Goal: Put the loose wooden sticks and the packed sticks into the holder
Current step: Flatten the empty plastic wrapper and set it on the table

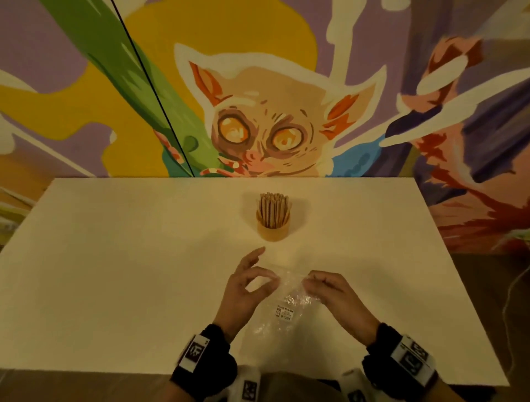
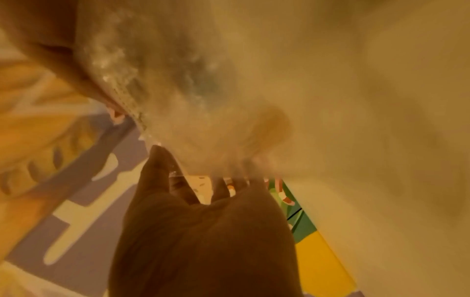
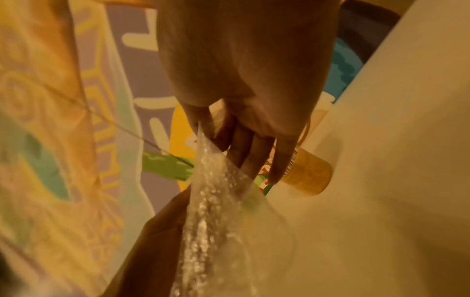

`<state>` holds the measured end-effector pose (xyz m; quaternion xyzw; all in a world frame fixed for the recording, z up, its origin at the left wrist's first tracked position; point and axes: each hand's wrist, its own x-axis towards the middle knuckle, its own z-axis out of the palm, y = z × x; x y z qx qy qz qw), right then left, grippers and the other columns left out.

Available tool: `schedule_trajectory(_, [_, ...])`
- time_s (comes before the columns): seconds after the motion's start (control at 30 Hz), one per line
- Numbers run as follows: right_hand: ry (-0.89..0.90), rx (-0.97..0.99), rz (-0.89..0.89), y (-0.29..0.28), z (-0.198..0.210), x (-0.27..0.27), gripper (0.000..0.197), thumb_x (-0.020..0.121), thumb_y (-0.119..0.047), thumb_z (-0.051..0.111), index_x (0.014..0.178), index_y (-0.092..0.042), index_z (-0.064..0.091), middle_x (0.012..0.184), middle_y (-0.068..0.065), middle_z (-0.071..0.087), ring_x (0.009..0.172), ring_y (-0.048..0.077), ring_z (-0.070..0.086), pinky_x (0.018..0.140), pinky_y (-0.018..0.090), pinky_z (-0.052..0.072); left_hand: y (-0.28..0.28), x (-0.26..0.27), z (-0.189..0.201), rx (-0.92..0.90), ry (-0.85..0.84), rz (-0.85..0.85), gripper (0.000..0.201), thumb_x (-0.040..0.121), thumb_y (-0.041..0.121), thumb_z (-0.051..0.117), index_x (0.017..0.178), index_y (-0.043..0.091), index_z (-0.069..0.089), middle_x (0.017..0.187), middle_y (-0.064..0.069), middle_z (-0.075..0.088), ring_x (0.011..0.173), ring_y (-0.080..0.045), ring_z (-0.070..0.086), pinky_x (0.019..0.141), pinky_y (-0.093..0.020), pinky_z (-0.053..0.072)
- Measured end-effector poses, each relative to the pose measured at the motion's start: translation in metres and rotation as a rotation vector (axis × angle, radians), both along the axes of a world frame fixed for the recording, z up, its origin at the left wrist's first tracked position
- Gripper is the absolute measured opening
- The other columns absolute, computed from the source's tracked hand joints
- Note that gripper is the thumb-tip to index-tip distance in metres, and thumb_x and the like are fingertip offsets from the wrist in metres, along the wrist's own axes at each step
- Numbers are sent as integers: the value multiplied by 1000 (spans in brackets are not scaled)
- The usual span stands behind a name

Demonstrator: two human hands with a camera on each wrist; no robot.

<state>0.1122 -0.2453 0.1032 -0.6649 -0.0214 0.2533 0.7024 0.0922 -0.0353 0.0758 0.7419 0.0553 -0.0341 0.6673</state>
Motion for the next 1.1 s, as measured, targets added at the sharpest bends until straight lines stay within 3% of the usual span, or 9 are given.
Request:
schedule_trajectory(0.07, [153,162,-37,8,0,5,18,92,-22,66,83,-5,64,78,2,63,77,17,64,75,29,53,-3,3,5,-159,21,40,8,88,8,69,93,3,71,118,-3,70,108,-19,66,93,-40,52])
schedule_trajectory(0.17, [257,126,53,18,-8,4,20,87,-13,69,105,-3,68,99,16,73,89,32,72,71,39,59,-10,7,14,-154,11,217,9,94,6,60,95,5,69,89,-8,74,74,-19,67,65,-35,55])
schedule_trajectory(0.27, [226,24,87,27,-15,-2,19,90,-6,66,107,2,63,101,24,74,90,39,72,67,37,61,-10,10,18,-170,43,330,14,97,13,57,106,14,68,90,-7,73,70,-21,66,54,-29,52])
schedule_trajectory(0.4, [218,32,-41,30,-21,0,21,92,-7,63,110,5,64,95,24,74,84,37,73,64,38,59,-5,7,15,-171,157,124,49,92,19,66,133,40,51,101,-5,72,75,-28,73,54,-35,54])
schedule_trajectory(0.47, [257,36,-19,32,-23,0,22,92,-6,63,112,4,62,94,24,74,80,35,73,62,37,59,0,6,13,-181,168,103,57,92,13,65,137,42,46,99,-8,74,72,-30,73,53,-35,54])
schedule_trajectory(0.63, [379,-14,191,27,-42,-9,25,93,-10,64,116,-2,59,101,23,73,79,34,69,61,34,56,29,12,-2,-209,177,260,56,92,10,63,136,38,44,99,-10,75,78,-33,73,58,-37,55])
schedule_trajectory(0.87, [578,-233,-38,-22,-99,-4,26,95,-18,62,112,1,64,95,19,76,84,33,72,74,38,55,88,44,-60,2,275,280,51,88,18,70,129,27,41,107,-14,71,85,-25,72,68,-39,56])
schedule_trajectory(1.0, [709,-422,-120,-56,-141,-3,27,95,-18,61,110,4,67,93,21,76,78,31,69,68,34,53,123,77,-96,367,268,256,63,84,31,75,136,18,41,128,-8,59,113,-26,57,93,-41,49])
schedule_trajectory(1.1, [748,-501,-158,-65,-161,-1,29,97,-17,57,108,9,66,82,24,75,64,31,69,60,32,51,148,97,-109,609,349,377,66,88,37,68,142,10,40,146,-16,41,131,-37,39,104,-52,39])
